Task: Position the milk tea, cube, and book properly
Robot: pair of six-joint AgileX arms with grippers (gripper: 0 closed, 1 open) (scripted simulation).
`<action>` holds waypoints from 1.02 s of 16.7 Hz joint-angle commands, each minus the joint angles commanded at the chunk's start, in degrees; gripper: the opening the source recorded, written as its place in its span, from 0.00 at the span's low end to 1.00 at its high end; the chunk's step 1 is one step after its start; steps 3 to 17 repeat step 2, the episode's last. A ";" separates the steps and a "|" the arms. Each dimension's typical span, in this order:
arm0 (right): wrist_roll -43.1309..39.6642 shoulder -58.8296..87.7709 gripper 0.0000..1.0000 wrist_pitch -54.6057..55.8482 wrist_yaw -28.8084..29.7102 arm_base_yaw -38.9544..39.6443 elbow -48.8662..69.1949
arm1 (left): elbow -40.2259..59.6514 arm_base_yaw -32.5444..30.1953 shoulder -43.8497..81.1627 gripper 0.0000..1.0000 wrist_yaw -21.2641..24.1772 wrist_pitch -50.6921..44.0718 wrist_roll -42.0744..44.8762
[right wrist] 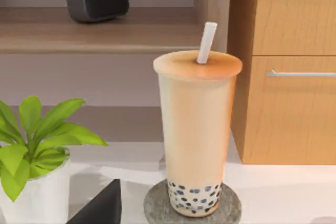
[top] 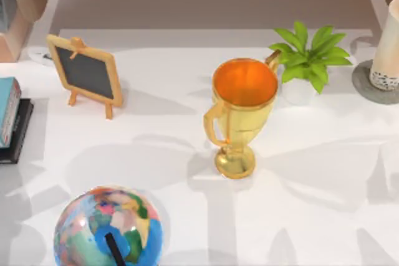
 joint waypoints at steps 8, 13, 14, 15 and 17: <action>0.00 0.00 1.00 0.00 0.00 0.00 0.00 | 0.00 0.00 0.00 1.00 0.00 0.00 0.00; 0.00 0.00 1.00 0.00 0.00 0.00 0.00 | 0.00 0.00 0.00 1.00 0.00 0.00 0.00; 0.00 0.00 1.00 0.00 0.00 0.00 0.00 | 0.00 0.00 0.00 1.00 0.00 0.00 0.00; 0.00 0.00 1.00 0.00 0.00 0.00 0.00 | 0.00 0.00 0.00 1.00 0.00 0.00 0.00; 0.00 0.00 1.00 0.00 0.00 0.00 0.00 | 0.00 0.00 0.00 1.00 0.00 0.00 0.00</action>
